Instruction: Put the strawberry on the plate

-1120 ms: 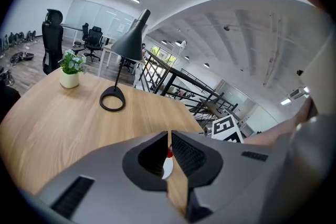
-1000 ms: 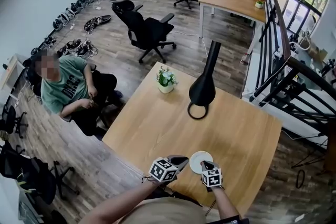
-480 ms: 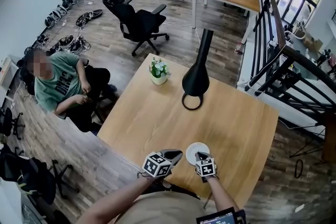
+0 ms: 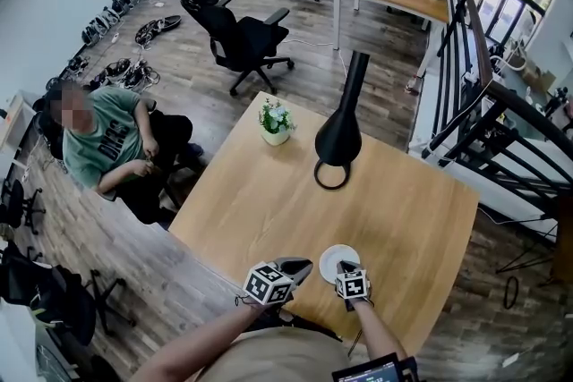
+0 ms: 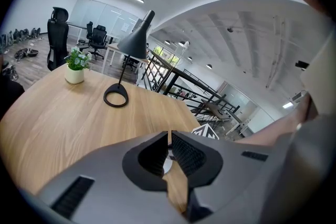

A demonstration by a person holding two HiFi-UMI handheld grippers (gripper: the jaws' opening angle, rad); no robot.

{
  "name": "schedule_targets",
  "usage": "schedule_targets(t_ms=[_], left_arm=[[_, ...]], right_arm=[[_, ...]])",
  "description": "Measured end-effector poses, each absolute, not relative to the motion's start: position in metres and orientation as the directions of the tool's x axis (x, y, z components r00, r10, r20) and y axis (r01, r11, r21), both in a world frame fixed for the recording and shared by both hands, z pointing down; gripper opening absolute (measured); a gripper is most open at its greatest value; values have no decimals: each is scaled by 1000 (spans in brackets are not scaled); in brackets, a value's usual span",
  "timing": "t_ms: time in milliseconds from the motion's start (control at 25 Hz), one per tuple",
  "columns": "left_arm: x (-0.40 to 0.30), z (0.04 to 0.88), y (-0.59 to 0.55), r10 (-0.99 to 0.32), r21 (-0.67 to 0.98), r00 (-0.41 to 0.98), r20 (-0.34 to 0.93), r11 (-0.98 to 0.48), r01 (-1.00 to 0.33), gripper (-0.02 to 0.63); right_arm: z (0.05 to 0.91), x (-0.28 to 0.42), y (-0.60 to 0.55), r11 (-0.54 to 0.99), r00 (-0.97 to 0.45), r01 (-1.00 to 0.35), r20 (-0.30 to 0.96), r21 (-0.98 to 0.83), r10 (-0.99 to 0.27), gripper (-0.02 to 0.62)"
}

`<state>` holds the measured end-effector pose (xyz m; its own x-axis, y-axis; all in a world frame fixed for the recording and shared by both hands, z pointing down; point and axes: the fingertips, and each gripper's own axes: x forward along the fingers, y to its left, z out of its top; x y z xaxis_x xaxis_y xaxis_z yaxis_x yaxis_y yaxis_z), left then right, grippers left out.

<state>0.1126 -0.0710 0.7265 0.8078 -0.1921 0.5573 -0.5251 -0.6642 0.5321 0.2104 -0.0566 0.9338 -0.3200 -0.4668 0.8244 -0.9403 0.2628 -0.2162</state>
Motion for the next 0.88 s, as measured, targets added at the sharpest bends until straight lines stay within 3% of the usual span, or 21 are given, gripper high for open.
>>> schedule_targets(t_ms=[560,720,880], left_arm=[[100,731,-71,-206,539,799,565,-641,-546,5],[100,729,-71,-209,541,800,562,-639,-547,5],[100,727,-74,-215,547,808,549,-639,-541,5]], right_arm=[[944,221,-56,176,-306,-952,811,-251,-498,10],[933,224,-55,188,-315,-949,791,-254,-525,106],[916,229,-51,176,-312,-950,761,-259,-569,156]])
